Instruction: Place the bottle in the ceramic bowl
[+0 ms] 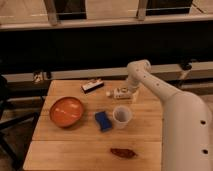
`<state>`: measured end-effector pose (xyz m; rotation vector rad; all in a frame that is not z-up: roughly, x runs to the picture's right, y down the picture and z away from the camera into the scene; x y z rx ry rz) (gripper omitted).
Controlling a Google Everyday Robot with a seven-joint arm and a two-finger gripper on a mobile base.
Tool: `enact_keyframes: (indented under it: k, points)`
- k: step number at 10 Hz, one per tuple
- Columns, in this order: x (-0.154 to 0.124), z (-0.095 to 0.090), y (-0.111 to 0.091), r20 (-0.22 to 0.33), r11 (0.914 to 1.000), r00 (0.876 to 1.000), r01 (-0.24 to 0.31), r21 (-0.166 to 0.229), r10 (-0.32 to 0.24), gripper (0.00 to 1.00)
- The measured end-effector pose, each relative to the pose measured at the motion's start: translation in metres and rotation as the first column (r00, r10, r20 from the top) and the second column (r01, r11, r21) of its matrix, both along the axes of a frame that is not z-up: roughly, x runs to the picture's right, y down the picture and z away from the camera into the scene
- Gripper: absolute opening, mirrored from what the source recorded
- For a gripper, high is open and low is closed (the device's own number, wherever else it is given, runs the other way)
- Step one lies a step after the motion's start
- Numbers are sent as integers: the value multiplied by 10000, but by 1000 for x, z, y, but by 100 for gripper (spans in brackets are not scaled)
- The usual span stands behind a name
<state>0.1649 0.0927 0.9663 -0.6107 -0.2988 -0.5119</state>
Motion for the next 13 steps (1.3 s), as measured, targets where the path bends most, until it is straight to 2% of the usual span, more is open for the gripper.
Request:
enact_keyframes:
  k: [11,13]
  points:
    - [1,1,4,34,9998,10000,-77,-177,78,80]
    - [0,6,7,77,9997,9999,-136,-188,138,80]
